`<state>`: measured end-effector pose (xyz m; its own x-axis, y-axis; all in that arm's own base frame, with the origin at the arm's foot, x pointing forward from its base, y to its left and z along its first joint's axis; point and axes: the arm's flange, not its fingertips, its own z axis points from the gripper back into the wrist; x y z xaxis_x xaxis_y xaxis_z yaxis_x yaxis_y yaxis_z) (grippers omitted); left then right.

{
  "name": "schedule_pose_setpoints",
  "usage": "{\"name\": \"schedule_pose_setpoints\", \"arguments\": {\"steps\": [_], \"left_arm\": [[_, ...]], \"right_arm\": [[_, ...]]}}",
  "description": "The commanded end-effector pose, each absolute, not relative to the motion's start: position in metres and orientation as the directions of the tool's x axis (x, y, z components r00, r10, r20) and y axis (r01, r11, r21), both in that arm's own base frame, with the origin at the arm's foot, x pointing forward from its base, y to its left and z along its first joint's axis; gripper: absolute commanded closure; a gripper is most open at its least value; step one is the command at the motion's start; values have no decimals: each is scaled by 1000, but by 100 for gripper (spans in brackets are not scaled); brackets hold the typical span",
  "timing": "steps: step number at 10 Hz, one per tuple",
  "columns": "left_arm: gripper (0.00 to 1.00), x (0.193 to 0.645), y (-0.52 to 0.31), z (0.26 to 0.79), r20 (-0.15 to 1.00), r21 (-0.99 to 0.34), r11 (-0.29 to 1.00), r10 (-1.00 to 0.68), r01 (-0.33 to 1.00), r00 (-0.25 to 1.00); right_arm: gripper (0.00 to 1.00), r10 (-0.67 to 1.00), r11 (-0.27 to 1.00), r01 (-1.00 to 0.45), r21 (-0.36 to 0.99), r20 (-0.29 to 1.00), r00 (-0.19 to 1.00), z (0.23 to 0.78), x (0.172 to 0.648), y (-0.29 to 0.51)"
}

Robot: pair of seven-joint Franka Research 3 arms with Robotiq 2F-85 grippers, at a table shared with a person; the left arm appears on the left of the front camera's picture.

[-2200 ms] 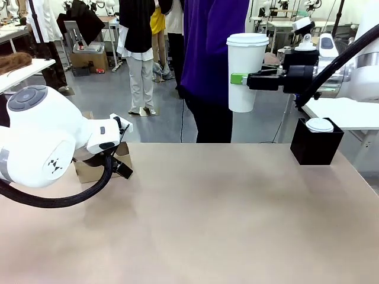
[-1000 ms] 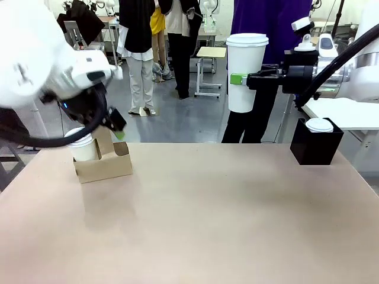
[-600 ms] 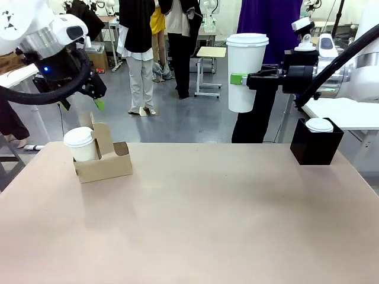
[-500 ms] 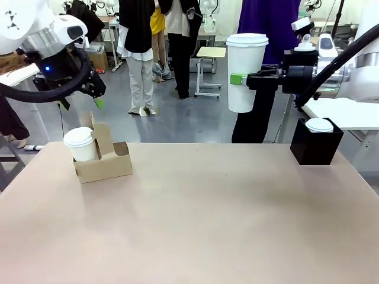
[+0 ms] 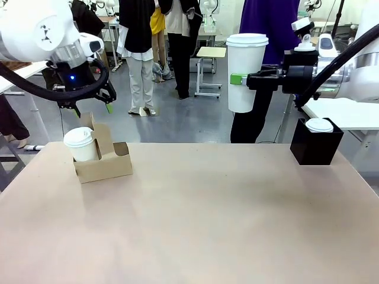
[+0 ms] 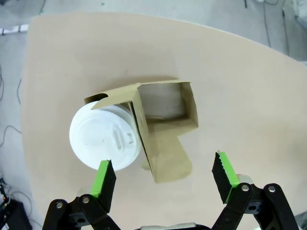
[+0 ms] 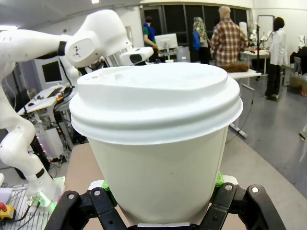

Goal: Pour a drink into a cup and package it in a carrier.
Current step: Position the Cup Carrier in the center of the table.

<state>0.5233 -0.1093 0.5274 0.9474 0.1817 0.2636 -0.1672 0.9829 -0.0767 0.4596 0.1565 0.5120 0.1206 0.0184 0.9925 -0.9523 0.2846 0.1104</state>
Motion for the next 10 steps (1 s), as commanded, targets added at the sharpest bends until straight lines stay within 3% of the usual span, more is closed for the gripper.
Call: {"name": "schedule_pose_setpoints", "arguments": {"steps": [1, 3, 4, 5, 6, 7, 8, 10], "left_arm": [[0, 531, -108, 524, 254, -36, 970, 243, -242, 936], [0, 536, -101, 515, 255, -46, 951, 306, -305, 917], [56, 537, -100, 511, 254, -42, 939, 341, -342, 905], [56, 539, -98, 510, 271, -49, 929, 365, -366, 891], [100, 538, -98, 510, 282, -55, 923, 380, -381, 881], [61, 537, -98, 509, 283, -55, 922, 382, -382, 880], [100, 539, -97, 509, 283, -54, 923, 380, -381, 880], [100, 539, -98, 507, 278, -51, 923, 380, -381, 882]], "right_arm": [[20, 21, 290, -952, 103, 993, 114, 514, 460, 159], [20, 21, 290, -952, 103, 993, 114, 514, 460, 159], [20, 21, 290, -952, 103, 993, 114, 514, 460, 159], [20, 21, 290, -952, 103, 993, 114, 514, 460, 159], [20, 21, 290, -952, 103, 993, 114, 514, 460, 159], [20, 21, 290, -952, 103, 993, 114, 514, 460, 159], [20, 21, 290, -952, 103, 993, 114, 514, 460, 159], [20, 21, 290, -952, 103, 993, 114, 514, 460, 159]]}}
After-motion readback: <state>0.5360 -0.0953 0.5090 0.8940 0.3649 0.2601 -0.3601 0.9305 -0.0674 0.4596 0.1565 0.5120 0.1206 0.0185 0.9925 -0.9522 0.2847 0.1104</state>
